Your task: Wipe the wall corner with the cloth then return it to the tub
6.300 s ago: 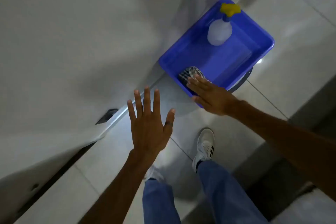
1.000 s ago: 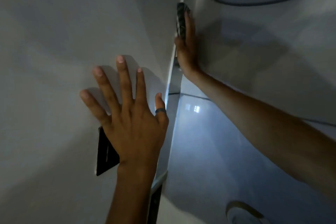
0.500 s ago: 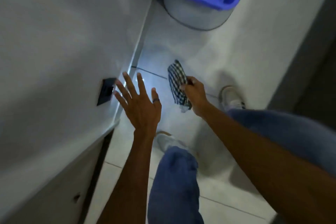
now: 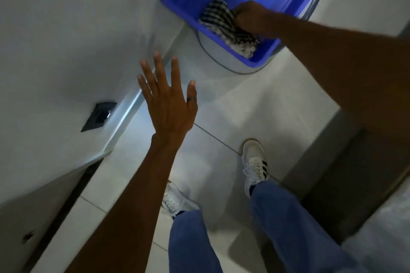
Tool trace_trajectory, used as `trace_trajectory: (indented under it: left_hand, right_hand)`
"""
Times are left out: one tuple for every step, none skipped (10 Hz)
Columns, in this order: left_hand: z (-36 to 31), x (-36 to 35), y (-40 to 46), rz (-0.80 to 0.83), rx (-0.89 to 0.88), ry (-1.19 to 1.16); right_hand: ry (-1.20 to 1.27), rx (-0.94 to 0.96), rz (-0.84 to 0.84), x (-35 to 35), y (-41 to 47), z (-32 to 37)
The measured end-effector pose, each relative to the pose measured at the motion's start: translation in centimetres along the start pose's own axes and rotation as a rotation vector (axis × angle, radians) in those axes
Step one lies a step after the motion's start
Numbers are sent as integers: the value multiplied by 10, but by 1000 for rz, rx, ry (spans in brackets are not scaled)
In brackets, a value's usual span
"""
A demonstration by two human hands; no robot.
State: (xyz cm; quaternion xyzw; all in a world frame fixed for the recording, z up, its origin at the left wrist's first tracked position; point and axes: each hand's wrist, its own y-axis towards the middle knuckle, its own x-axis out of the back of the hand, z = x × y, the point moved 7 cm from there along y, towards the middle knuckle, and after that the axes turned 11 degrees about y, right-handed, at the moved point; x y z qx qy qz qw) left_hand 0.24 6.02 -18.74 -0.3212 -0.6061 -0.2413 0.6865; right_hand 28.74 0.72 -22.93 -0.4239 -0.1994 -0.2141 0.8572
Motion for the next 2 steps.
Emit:
trace_trajectory:
  left_hand:
    - [-8,20,-3,32,57,-22]
    - [-10,76,-26,-42,68,-34]
  right_hand:
    - [-163,85,-36,12,-8,16]
    - [-306,205,-135,29,-49,37]
